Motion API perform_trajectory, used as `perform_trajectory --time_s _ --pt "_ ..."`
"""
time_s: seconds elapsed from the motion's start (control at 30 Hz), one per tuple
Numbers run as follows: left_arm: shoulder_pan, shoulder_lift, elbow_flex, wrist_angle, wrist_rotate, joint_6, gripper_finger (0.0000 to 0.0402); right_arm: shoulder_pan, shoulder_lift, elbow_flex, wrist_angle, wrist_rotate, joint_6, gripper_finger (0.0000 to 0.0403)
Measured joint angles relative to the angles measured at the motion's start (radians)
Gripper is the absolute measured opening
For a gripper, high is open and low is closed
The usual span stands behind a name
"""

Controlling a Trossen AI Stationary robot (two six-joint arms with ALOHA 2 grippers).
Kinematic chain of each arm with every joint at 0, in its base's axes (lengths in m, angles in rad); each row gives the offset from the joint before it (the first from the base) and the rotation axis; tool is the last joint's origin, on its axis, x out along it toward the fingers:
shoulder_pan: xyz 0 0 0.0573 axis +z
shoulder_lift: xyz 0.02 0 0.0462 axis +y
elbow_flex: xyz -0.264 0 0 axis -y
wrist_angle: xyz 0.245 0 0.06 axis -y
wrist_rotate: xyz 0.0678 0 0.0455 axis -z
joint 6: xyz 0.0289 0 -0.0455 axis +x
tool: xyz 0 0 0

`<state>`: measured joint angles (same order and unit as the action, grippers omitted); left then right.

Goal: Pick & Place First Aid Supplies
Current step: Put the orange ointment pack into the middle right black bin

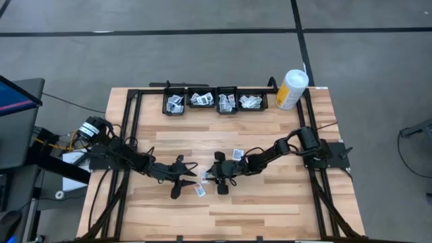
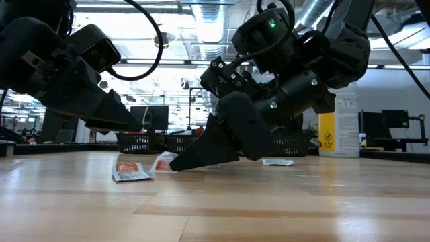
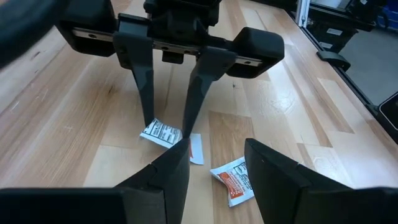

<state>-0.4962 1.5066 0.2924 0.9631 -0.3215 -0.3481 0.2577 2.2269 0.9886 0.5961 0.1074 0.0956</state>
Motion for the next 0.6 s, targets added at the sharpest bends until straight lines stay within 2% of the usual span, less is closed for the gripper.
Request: perform_trajectory --time_s 0.2,0.47,0.6 --pt "0.0 0.0 0.0 0.0 0.0 0.0 0.0154 0.0 0.001 0.0 0.006 0.002 0.0 0.0108" --pt "0.0 0.0 0.0 0.0 0.0 0.0 0.0154 0.0 0.003 -0.005 0.057 -0.001 0.0 0.0108" --pt "0.0 0.0 0.0 0.0 0.0 0.002 0.0154 -0.007 -0.042 -0.006 0.048 -0.005 0.0 0.0108"
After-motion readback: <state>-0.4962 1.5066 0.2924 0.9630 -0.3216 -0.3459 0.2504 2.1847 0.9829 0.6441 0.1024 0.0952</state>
